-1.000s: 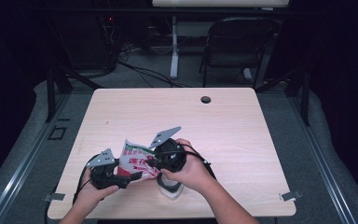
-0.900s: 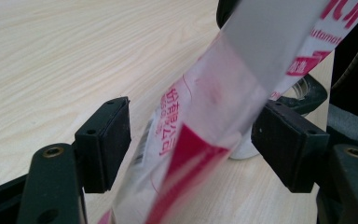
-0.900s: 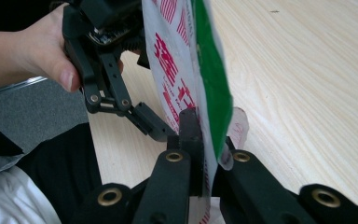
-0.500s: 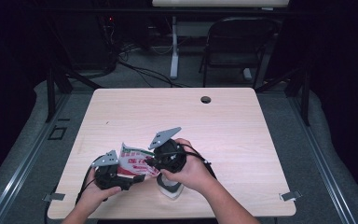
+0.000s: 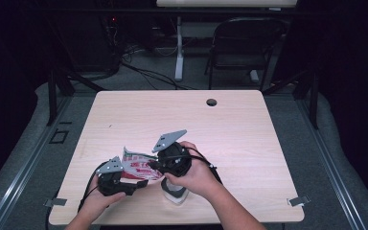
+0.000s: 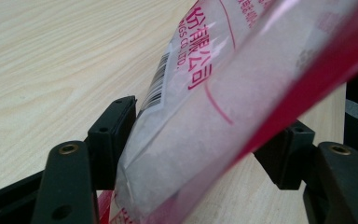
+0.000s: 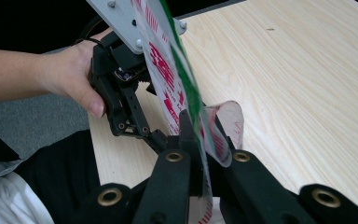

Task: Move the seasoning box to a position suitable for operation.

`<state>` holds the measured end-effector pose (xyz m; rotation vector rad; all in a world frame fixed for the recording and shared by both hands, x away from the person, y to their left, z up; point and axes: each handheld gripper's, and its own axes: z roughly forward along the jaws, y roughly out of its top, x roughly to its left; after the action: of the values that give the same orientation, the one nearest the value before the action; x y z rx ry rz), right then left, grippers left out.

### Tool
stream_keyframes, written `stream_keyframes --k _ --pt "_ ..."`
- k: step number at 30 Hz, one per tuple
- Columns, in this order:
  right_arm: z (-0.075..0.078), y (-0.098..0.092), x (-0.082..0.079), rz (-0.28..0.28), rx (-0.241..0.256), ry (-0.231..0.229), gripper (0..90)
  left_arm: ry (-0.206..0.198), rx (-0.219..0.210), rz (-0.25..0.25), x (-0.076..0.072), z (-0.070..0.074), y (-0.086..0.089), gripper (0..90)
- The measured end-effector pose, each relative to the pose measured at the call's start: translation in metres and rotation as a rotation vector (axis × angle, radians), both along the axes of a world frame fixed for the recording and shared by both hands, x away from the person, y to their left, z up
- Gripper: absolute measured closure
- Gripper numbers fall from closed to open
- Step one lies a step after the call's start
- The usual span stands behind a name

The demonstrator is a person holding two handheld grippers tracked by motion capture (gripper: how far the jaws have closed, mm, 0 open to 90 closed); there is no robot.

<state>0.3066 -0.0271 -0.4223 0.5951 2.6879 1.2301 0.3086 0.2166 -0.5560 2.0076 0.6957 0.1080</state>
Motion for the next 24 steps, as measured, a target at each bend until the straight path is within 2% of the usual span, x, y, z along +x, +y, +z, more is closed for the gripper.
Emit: stream_keyframes --k 3,5,6,12,15,16,20,24 --pt "-0.0007 -0.0001 0.0004 -0.009 0.016 0.008 90.0 -0.013 0.014 0.000 0.0002 -0.0003 0.0008 41.5" --pt "-0.0008 -0.0002 0.0004 -0.007 0.018 0.011 90.0 0.001 0.016 0.014 -0.0004 -0.0004 0.0015 43.5" --pt "-0.0005 -0.0005 0.0007 -0.002 0.011 0.010 90.0 -0.005 0.028 0.019 -0.0002 -0.0002 0.0024 46.1" --pt "-0.0011 -0.0005 0.0008 -0.003 0.026 0.016 90.0 -0.006 0.020 0.041 -0.0010 0.0008 0.0040 51.5" --pt "-0.0009 -0.0013 0.0020 -0.005 0.031 0.016 90.0 -0.028 0.028 0.022 -0.0017 0.0014 0.0039 51.5" --pt "-0.0007 -0.0018 0.0024 -0.007 0.038 0.018 90.0 -0.019 0.013 0.017 -0.0027 0.0011 0.0030 51.1" --pt "-0.0003 -0.0029 0.0032 -0.014 0.035 0.017 90.0 -0.030 -0.012 0.006 -0.0033 0.0011 0.0011 42.2" --pt "-0.0015 -0.0006 0.0019 -0.010 0.032 0.010 90.0 -0.033 -0.015 -0.002 -0.0035 0.0007 -0.0001 39.9"
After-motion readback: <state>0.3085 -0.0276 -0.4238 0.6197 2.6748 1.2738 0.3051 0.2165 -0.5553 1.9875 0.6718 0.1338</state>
